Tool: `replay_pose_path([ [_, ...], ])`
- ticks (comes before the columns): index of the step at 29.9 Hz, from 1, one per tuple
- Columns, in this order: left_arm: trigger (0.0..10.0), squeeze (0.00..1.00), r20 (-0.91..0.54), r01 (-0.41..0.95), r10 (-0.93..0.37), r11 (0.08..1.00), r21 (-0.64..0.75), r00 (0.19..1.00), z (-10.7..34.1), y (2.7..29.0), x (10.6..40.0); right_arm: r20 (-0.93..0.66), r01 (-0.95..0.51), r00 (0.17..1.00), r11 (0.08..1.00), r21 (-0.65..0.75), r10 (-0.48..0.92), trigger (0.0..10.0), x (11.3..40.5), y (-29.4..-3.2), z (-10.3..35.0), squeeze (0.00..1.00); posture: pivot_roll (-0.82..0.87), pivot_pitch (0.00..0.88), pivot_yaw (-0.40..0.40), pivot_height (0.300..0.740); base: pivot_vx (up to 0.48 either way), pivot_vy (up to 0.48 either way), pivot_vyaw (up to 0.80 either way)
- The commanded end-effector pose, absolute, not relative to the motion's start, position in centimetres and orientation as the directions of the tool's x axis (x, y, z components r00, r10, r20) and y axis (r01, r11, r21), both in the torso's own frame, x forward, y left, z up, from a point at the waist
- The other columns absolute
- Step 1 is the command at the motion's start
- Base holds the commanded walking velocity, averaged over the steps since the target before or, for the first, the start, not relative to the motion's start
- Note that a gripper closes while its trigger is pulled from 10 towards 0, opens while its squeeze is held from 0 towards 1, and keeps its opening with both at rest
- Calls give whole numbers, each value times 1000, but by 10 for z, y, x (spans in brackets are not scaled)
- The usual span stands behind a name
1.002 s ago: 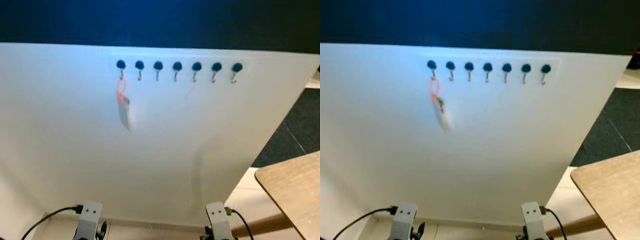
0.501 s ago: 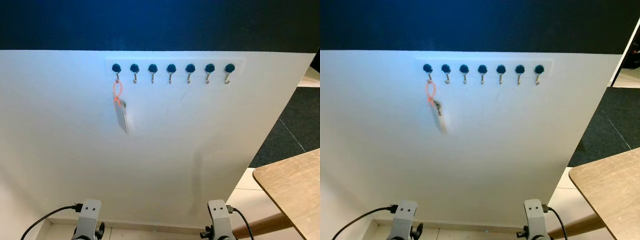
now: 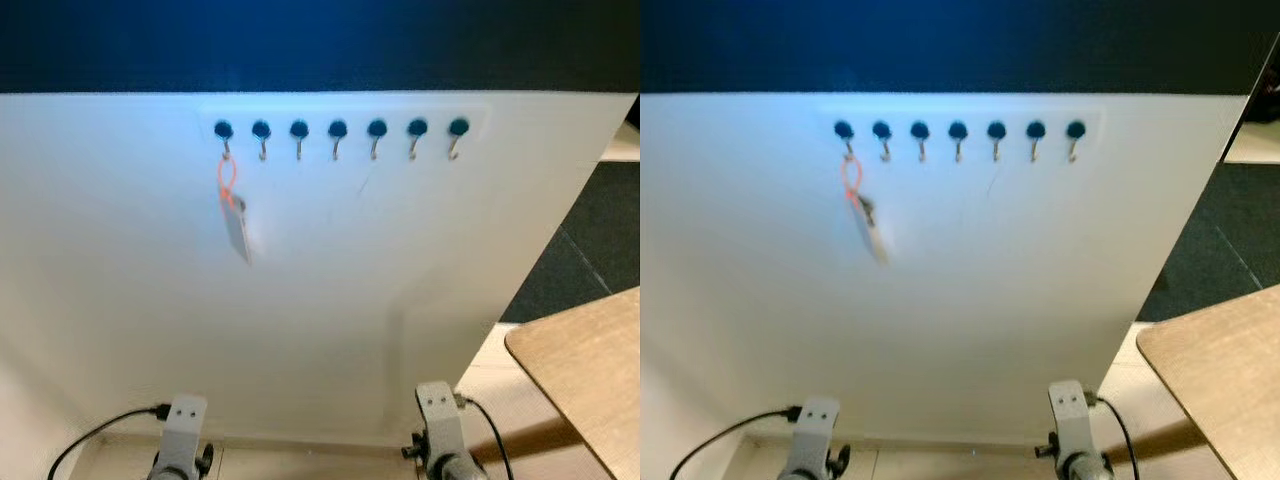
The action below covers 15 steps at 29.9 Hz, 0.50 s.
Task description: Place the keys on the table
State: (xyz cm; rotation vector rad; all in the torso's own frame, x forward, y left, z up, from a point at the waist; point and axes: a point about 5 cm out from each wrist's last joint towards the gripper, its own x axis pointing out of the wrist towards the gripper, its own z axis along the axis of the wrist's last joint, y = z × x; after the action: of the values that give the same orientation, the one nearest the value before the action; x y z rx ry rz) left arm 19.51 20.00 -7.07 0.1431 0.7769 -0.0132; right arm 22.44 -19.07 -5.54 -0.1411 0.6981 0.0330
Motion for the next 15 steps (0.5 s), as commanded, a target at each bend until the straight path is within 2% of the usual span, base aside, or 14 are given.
replay_pose_path([
  [1, 10000, 0, -701, 65, 41, 990, 125, 712, -74, 200, 186, -572, -104, 820, 987, -125, 14, 10000, 228, -186, -49, 0, -3, 118, 12, 740, 0, 0, 0],
  [3, 10000, 0, -694, 76, 34, 989, 127, 719, -74, 200, 185, -520, -103, 853, 989, -104, 34, 10000, 234, -182, -43, 0, -2, 119, 12, 740, 0, 0, 0],
  [5, 10000, 0, -626, 107, -14, 988, 111, 780, -69, 201, 185, -364, -155, 924, 985, -82, 116, 10000, 252, -165, -23, 0, -6, 129, 20, 740, 0, 0, 0],
  [11, 10000, 0, -577, 111, -36, 989, 96, 816, -64, 202, 188, -267, -201, 948, 977, -71, 175, 10000, 262, -153, -8, 0, 0, 126, 14, 740, 0, 0, 0],
  [13, 10000, 0, -464, 53, 0, 994, 100, 886, -47, 216, 203, -76, -301, 953, 948, -101, 294, 10000, 276, -136, 23, 0, 15, 119, -10, 740, 0, 0, 0],
  [15, 10000, 0, -387, 31, 12, 994, 105, 922, -36, 222, 212, -5, -342, 939, 930, -136, 345, 10000, 278, -130, 35, 0, 12, 112, -13, 740, 0, 0, 0],
])
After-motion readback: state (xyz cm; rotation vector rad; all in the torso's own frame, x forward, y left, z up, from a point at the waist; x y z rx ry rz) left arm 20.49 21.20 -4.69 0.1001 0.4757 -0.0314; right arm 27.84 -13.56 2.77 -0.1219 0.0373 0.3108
